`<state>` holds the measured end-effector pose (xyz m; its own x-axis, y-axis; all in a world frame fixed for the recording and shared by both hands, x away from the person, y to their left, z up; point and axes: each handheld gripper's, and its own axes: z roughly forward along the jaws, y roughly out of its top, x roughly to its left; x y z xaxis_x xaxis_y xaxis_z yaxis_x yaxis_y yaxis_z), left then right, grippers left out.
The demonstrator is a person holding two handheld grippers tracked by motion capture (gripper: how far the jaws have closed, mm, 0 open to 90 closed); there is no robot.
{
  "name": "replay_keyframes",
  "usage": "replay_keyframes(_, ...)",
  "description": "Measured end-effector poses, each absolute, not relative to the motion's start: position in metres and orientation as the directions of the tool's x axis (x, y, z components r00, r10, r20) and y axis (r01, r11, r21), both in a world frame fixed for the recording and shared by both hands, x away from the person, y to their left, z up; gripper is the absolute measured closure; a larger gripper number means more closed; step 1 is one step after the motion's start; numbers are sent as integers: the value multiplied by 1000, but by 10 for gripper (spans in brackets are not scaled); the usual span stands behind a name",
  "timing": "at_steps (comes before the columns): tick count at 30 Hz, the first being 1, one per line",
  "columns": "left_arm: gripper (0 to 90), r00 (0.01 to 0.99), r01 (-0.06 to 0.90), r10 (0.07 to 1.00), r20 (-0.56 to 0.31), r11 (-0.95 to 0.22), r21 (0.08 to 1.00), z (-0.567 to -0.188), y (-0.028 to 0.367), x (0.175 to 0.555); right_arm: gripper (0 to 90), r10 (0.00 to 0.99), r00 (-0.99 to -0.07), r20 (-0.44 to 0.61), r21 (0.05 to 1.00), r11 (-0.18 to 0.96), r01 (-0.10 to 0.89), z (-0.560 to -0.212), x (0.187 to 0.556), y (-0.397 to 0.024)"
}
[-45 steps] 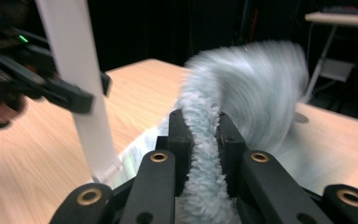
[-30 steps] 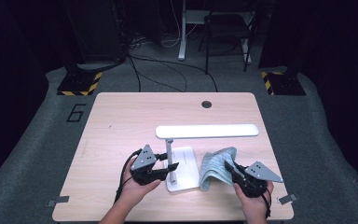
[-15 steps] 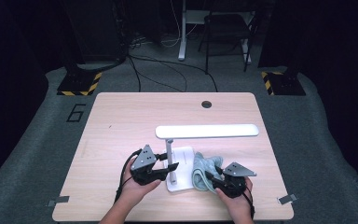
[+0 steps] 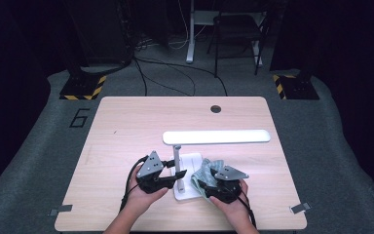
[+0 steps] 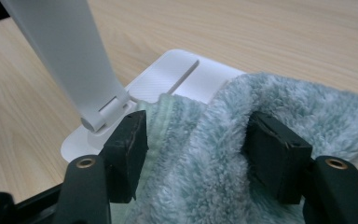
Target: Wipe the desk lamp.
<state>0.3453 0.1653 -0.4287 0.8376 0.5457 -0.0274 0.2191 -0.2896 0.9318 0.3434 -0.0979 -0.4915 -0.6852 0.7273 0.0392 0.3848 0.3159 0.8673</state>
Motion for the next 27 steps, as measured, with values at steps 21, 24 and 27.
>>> replay_keyframes(21,534,837,219,546,-26,-291,931,-429,165,345,609,716,-686,-130,778,502,377,-509,359,-86)
replay_keyframes(24,534,837,220,546,-27,-291,931,-429,166,345,656,735,-667,-120,779,486,396,-508,361,-90)
replay_keyframes(27,534,836,219,548,-27,-288,932,-429,165,345,683,760,-637,-128,767,484,422,-507,362,-98)
